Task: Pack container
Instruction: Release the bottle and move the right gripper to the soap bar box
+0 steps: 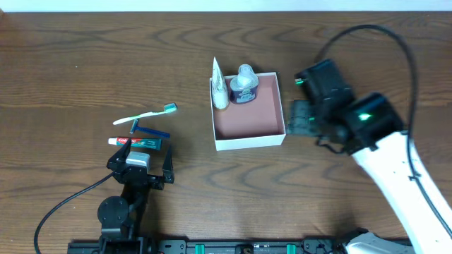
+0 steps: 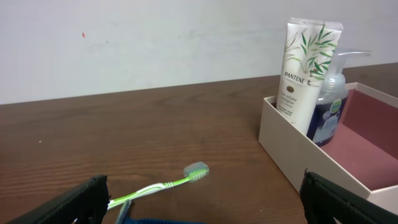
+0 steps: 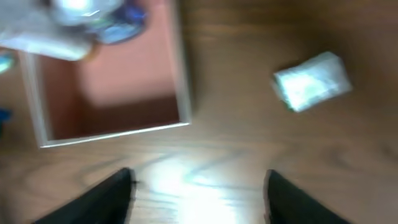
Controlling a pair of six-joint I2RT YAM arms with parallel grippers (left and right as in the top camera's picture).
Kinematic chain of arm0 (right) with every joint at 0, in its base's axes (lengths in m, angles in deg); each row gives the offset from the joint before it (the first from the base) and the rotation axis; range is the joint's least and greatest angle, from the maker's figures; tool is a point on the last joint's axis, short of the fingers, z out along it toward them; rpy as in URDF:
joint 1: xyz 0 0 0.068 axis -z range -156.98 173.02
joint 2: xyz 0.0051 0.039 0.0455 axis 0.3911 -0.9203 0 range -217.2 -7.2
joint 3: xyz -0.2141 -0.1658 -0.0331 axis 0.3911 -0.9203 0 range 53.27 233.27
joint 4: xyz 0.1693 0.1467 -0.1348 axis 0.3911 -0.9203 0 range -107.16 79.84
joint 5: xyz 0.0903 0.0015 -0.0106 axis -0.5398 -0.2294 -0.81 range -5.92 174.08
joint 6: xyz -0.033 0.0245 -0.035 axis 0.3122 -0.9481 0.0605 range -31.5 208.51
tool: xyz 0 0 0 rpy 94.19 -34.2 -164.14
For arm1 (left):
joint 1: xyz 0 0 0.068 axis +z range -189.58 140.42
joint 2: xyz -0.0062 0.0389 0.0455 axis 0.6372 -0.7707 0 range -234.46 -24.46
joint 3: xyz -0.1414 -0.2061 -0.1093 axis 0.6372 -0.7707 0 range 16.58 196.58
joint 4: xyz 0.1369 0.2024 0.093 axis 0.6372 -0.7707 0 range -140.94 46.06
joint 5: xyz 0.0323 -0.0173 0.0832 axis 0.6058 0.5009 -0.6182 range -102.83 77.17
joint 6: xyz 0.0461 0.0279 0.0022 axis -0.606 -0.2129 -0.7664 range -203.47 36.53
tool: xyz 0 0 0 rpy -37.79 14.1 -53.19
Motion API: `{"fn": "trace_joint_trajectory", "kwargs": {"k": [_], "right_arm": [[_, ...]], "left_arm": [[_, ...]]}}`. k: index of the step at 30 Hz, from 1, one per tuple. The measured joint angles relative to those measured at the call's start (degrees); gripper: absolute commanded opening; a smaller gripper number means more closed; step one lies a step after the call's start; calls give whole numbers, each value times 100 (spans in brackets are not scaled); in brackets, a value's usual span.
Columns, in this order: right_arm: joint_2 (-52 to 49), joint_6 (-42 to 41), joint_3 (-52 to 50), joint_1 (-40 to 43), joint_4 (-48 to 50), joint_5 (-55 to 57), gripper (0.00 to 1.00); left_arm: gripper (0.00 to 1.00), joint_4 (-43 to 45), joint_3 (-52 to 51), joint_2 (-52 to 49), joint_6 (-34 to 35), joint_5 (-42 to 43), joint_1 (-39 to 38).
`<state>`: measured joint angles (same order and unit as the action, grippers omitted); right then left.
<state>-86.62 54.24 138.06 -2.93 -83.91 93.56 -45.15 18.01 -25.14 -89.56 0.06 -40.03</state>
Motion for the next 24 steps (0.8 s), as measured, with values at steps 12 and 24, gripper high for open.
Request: {"fn": "trace_joint_trajectory", "kwargs": {"k": [12,24], "right_arm": [[9,-271,-920,2514,595,-240,96],[-7,-402,-2852,3187,2922,-887,96]], "left_arm": [[98,-2,0,0,0,0,0],[98,-2,0,0,0,0,0]]}}
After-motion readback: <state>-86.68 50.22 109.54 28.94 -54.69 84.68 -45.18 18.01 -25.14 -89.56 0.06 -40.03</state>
